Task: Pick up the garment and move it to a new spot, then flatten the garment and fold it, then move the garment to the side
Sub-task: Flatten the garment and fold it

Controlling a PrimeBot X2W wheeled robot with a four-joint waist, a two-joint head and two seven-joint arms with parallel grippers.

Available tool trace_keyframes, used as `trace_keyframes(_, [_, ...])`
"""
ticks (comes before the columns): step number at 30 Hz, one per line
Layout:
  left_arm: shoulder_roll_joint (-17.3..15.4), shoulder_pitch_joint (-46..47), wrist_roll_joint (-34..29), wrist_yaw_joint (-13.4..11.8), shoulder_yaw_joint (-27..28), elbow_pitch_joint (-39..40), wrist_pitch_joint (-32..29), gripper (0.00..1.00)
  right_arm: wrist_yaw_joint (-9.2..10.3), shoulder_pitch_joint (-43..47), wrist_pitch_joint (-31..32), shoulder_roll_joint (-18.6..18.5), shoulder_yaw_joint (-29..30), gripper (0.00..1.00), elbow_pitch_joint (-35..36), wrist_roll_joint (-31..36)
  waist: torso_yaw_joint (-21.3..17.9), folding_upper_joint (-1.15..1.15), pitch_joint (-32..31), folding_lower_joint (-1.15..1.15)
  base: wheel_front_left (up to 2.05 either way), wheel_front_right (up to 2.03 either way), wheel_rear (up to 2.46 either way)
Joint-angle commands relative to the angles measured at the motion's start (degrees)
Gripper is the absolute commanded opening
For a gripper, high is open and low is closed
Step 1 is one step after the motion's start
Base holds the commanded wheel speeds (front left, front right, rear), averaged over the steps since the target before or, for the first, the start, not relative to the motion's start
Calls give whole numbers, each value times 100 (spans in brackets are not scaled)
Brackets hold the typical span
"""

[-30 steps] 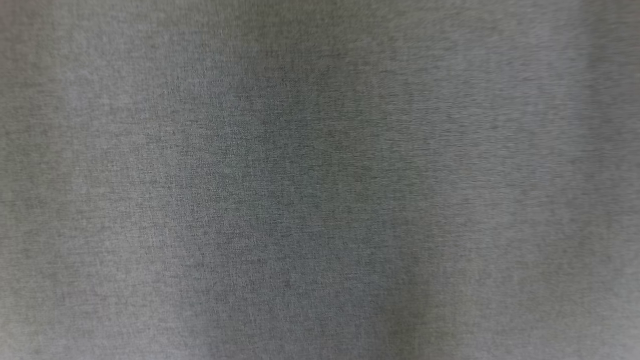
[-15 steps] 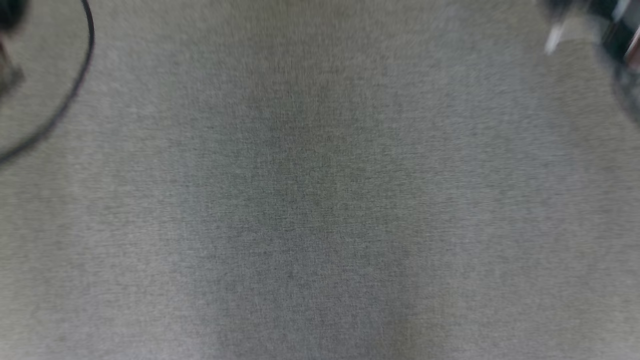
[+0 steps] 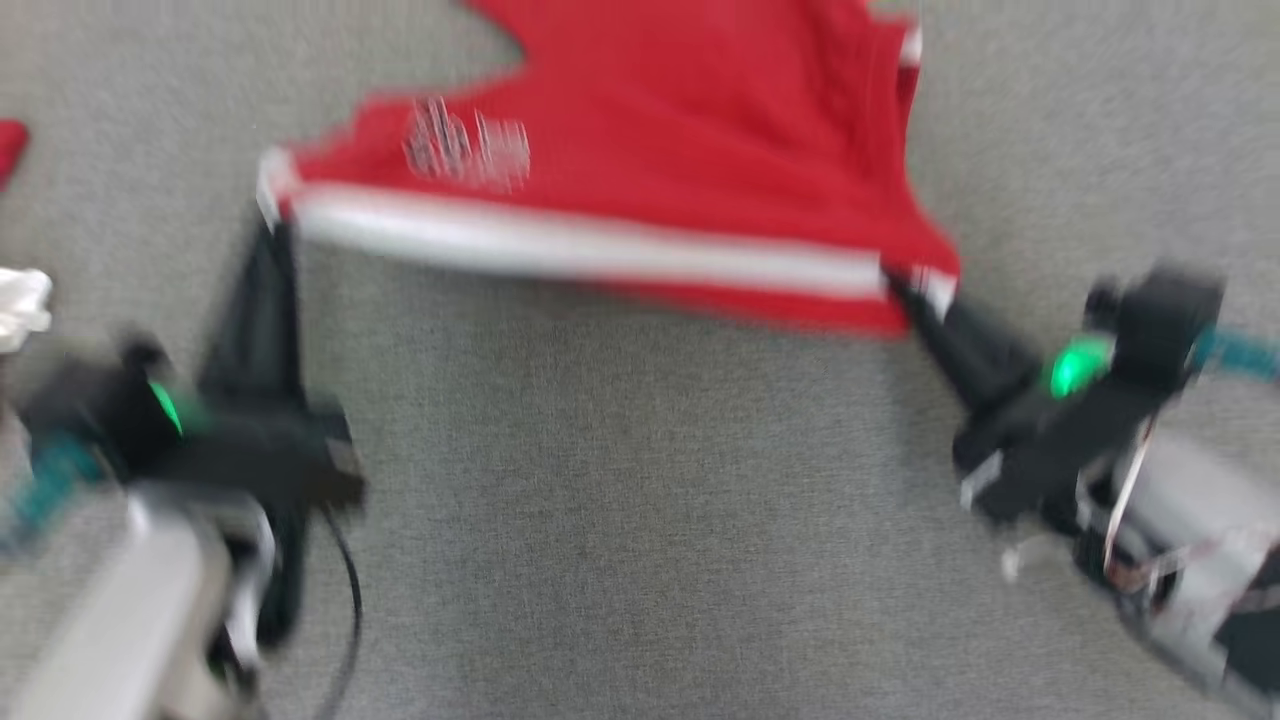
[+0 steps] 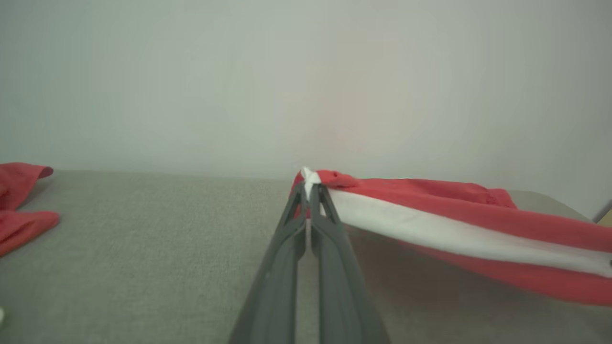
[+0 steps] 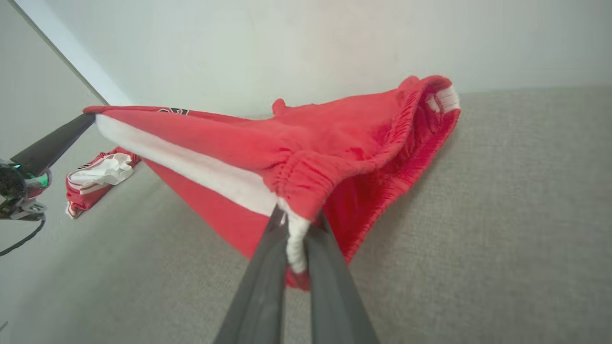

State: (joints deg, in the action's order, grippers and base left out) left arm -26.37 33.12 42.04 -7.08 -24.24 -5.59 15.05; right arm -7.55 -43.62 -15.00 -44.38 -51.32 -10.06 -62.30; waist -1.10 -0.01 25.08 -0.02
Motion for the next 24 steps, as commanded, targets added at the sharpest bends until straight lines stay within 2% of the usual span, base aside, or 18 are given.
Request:
trace_keyframes(1, [-16, -216, -108, -28, 6, 21, 19, 0, 13, 173, -22, 26, 20, 0, 21, 54, -21, 1, -370, 2, 0, 0, 0])
trace_keyframes(5, [184, -1169, -284, -74, 243, 205, 19, 0, 13, 1056, -14, 97, 345, 0, 131, 369, -38, 1, -683, 2, 0, 0, 0])
trace_keyframes(9, [416, -2218, -428, 42, 556, 217, 19, 0, 13, 2089, -14, 259, 792, 0, 228, 574, -76, 1, -1085, 2, 0, 0, 0])
trace_keyframes(14, [699, -3203, -535, 110, 966, 205, 19, 0, 14, 3138, -15, 473, 1019, 0, 372, 733, -89, 1, -1424, 2, 0, 0, 0])
trace_keyframes(19, [936, -3982, -617, 226, 1309, 207, 20, 0, 14, 4036, -15, 613, 1185, 0, 495, 914, -53, 1, -1656, 2, 0, 0, 0])
trace_keyframes(24, [1089, -4356, -736, 384, 1530, 120, 20, 0, 15, 4689, 82, 667, 1174, 0, 654, 1088, 34, 1, -1823, 2, 0, 0, 0])
